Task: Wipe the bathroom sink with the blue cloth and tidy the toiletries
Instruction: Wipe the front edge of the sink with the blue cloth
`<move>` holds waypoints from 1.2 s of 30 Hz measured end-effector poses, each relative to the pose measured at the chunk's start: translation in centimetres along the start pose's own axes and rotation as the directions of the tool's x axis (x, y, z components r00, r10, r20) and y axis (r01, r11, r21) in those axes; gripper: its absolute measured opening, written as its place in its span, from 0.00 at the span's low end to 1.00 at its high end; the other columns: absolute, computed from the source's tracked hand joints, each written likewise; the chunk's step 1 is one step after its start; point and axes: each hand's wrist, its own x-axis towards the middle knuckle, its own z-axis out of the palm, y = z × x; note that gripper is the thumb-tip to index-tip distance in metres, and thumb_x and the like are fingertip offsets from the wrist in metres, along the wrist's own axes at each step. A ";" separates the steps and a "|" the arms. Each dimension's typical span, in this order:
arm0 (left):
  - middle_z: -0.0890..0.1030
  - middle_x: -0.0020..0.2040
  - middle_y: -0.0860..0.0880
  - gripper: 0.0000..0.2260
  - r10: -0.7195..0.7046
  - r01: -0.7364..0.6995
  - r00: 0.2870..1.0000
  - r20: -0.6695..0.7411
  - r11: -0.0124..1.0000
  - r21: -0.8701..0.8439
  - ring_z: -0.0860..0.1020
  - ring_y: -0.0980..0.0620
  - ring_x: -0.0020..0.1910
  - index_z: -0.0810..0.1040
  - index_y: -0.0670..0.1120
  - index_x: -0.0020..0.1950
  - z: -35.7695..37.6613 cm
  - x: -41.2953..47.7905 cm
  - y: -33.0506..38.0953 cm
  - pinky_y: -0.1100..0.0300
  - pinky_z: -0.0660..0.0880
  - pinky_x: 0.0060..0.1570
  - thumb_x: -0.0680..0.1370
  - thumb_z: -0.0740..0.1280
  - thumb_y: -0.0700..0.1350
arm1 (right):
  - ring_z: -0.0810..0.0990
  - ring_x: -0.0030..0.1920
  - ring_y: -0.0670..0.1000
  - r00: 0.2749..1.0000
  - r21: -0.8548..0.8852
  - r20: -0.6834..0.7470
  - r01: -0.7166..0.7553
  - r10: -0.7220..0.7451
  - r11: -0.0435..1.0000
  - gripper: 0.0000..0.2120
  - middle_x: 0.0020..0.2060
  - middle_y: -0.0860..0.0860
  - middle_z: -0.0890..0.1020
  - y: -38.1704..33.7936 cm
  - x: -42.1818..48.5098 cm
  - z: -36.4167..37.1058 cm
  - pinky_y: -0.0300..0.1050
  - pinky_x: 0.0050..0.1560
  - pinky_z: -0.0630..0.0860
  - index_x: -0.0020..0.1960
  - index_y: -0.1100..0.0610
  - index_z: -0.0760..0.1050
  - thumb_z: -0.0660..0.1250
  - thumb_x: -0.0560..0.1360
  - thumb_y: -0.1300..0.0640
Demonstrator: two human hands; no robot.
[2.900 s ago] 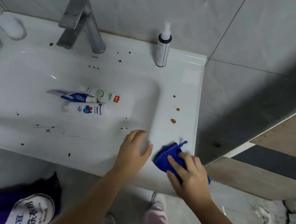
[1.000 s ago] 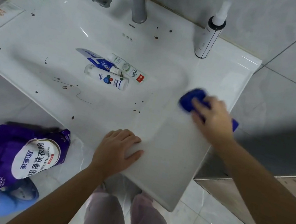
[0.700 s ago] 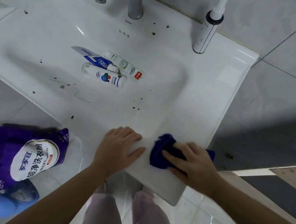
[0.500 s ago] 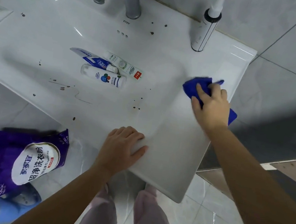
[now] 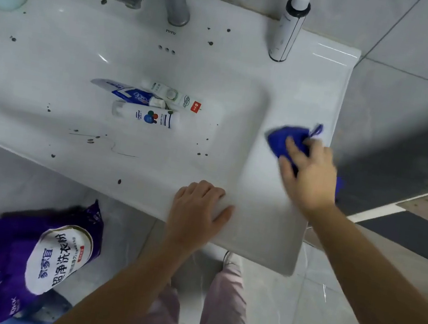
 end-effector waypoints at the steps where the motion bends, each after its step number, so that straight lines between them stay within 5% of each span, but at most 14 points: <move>1: 0.78 0.41 0.48 0.15 0.012 -0.012 1.000 -0.002 1.000 -0.011 0.76 0.46 0.40 0.79 0.45 0.46 0.0 -0.1 -0.1 0.55 0.69 0.43 0.73 0.62 0.55 | 0.72 0.46 0.61 0.997 0.024 0.021 0.078 -0.079 0.997 0.19 0.51 0.63 0.76 -0.9 -3.3 -0.8 0.50 0.37 0.74 0.58 0.58 0.77 0.60 0.73 0.50; 6: 0.80 0.49 0.42 0.16 0.174 -0.175 0.981 -0.090 0.985 -0.008 0.75 0.43 0.52 0.80 0.41 0.50 -0.7 -0.9 -1.3 0.49 0.71 0.52 0.74 0.61 0.51 | 0.72 0.44 0.58 0.959 0.114 0.081 0.262 -0.271 0.958 0.17 0.51 0.57 0.74 -1.8 -8.5 -1.9 0.48 0.39 0.74 0.57 0.55 0.77 0.61 0.73 0.48; 10: 0.79 0.52 0.41 0.15 0.218 -0.216 0.963 -0.158 0.976 0.033 0.74 0.41 0.56 0.80 0.40 0.51 -2.6 -2.5 -4.0 0.46 0.70 0.55 0.75 0.62 0.49 | 0.73 0.48 0.66 0.994 -0.029 -0.004 -0.107 0.107 0.994 0.22 0.53 0.63 0.75 -1.8 -1.1 -0.1 0.56 0.39 0.76 0.59 0.58 0.77 0.58 0.72 0.46; 12: 0.79 0.53 0.41 0.15 0.195 -0.194 0.966 -0.167 0.981 0.024 0.74 0.41 0.56 0.79 0.39 0.52 -3.6 -3.7 -5.7 0.47 0.69 0.57 0.75 0.62 0.49 | 0.74 0.47 0.65 0.988 0.013 -0.011 -0.156 0.156 0.988 0.22 0.53 0.64 0.75 -5.6 -3.1 0.8 0.53 0.39 0.74 0.59 0.58 0.77 0.57 0.72 0.48; 17: 0.78 0.54 0.43 0.16 0.139 -0.143 0.982 -0.129 0.989 -0.026 0.73 0.46 0.57 0.79 0.38 0.53 -6.2 -6.0 -7.9 0.48 0.72 0.56 0.75 0.60 0.48 | 0.71 0.45 0.55 0.958 0.128 0.134 0.237 -0.253 0.963 0.18 0.49 0.59 0.77 -11.0 -11.3 -0.1 0.46 0.37 0.74 0.58 0.56 0.78 0.59 0.74 0.49; 19: 0.78 0.55 0.44 0.16 0.136 -0.140 0.984 -0.118 0.990 -0.027 0.72 0.47 0.58 0.78 0.39 0.53 -7.1 -6.8 -8.5 0.51 0.69 0.58 0.75 0.60 0.49 | 0.72 0.45 0.58 0.990 0.062 0.063 0.120 -0.124 0.991 0.19 0.49 0.60 0.77 -8.6 -9.7 -0.5 0.48 0.36 0.76 0.57 0.57 0.78 0.59 0.73 0.48; 22: 0.78 0.55 0.44 0.17 0.147 -0.146 0.985 -0.088 0.989 0.019 0.72 0.47 0.57 0.79 0.40 0.54 -8.0 -7.9 -9.5 0.53 0.68 0.57 0.75 0.59 0.49 | 0.74 0.43 0.64 0.962 -0.004 -0.075 -0.262 0.261 0.965 0.22 0.49 0.63 0.76 -9.5 -7.9 0.5 0.53 0.32 0.76 0.57 0.59 0.78 0.56 0.72 0.48; 26: 0.78 0.55 0.44 0.17 0.140 -0.139 0.988 -0.072 0.990 0.030 0.72 0.48 0.56 0.78 0.40 0.55 -8.4 -8.9 -10.3 0.51 0.71 0.55 0.74 0.59 0.49 | 0.76 0.41 0.61 1.000 -0.003 0.008 -0.027 0.027 1.000 0.20 0.46 0.60 0.78 -17.9 -9.4 3.0 0.49 0.32 0.75 0.55 0.59 0.79 0.55 0.73 0.50; 29: 0.78 0.55 0.44 0.17 0.120 -0.119 0.990 -0.077 0.993 0.021 0.71 0.49 0.57 0.78 0.40 0.55 -8.6 -9.0 -10.7 0.52 0.70 0.57 0.74 0.59 0.49 | 0.76 0.40 0.62 0.999 -0.002 0.033 0.036 -0.036 0.999 0.20 0.46 0.61 0.78 -15.8 -10.3 2.0 0.50 0.32 0.76 0.56 0.59 0.79 0.57 0.73 0.49; 31: 0.78 0.55 0.45 0.16 0.132 -0.132 0.987 -0.089 0.991 0.007 0.71 0.49 0.57 0.78 0.41 0.54 -8.7 -8.7 -10.5 0.53 0.69 0.57 0.74 0.59 0.49 | 0.75 0.40 0.63 0.992 -0.061 -0.069 -0.113 0.109 0.992 0.20 0.46 0.63 0.77 -11.4 -11.4 0.4 0.52 0.32 0.76 0.55 0.59 0.79 0.58 0.72 0.49; 34: 0.78 0.54 0.45 0.15 0.189 -0.190 0.977 -0.102 0.982 -0.003 0.71 0.49 0.57 0.78 0.41 0.53 -8.3 -8.1 -9.8 0.54 0.68 0.56 0.74 0.60 0.48 | 0.74 0.41 0.64 0.887 -0.109 -0.235 -0.430 0.397 0.896 0.20 0.47 0.64 0.76 -9.1 -12.6 -0.8 0.52 0.32 0.74 0.56 0.61 0.78 0.57 0.73 0.51; 36: 0.78 0.55 0.45 0.15 0.210 -0.212 0.974 -0.085 0.977 -0.008 0.70 0.48 0.57 0.78 0.41 0.53 -7.9 -7.6 -9.3 0.55 0.66 0.56 0.74 0.60 0.48 | 0.75 0.39 0.63 0.905 -0.081 -0.213 -0.391 0.367 0.917 0.19 0.46 0.63 0.77 -12.5 -12.2 0.3 0.49 0.32 0.72 0.55 0.61 0.78 0.58 0.73 0.51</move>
